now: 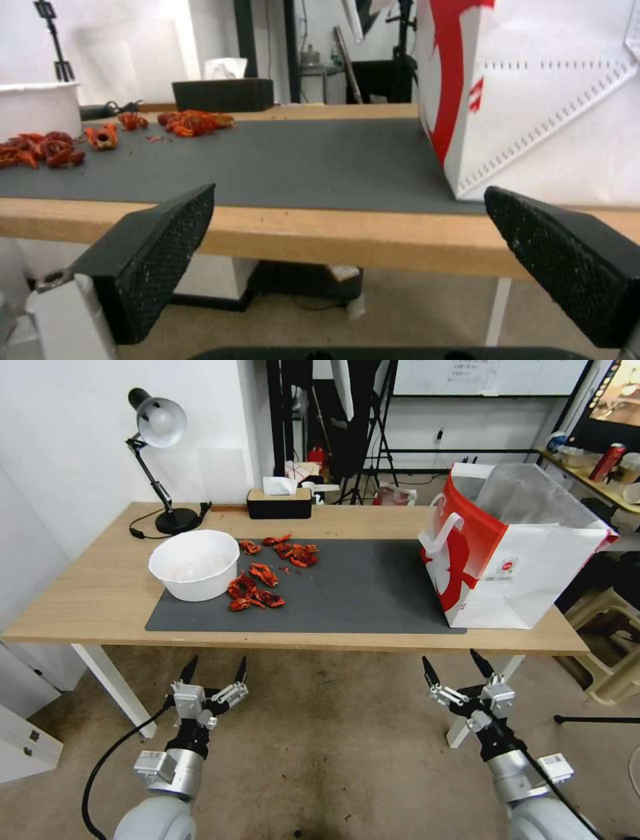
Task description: Close the takeout container lid, then place the container into the takeout bag.
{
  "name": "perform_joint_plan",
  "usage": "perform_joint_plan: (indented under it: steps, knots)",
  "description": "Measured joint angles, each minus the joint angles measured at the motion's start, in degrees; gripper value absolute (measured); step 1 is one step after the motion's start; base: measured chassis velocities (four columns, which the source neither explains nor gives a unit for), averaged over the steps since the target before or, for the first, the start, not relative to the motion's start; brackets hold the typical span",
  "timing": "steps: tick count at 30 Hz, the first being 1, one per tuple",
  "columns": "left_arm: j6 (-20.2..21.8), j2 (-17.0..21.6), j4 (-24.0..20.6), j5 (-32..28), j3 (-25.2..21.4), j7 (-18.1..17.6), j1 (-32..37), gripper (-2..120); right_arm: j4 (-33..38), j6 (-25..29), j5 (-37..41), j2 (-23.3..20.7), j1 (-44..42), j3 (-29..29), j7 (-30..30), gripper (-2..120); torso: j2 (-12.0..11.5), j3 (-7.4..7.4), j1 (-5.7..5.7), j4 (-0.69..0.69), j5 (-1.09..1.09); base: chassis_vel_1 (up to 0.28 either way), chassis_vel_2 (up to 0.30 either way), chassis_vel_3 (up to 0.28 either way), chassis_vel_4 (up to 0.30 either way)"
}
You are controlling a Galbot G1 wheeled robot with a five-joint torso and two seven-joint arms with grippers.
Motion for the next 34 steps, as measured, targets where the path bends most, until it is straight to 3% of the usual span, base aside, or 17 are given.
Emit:
perform_joint_plan:
  steps: [34]
  knots:
    - [-0.4,0.2,0.7,-0.1,0.1,0.4,-0.1,100,-0.3,0.0,0.3,0.6,0.7,-0.9,1.0,100,0.0,0.00,0.00,0.00,0.00,0.000,0.000,0.000,0.000]
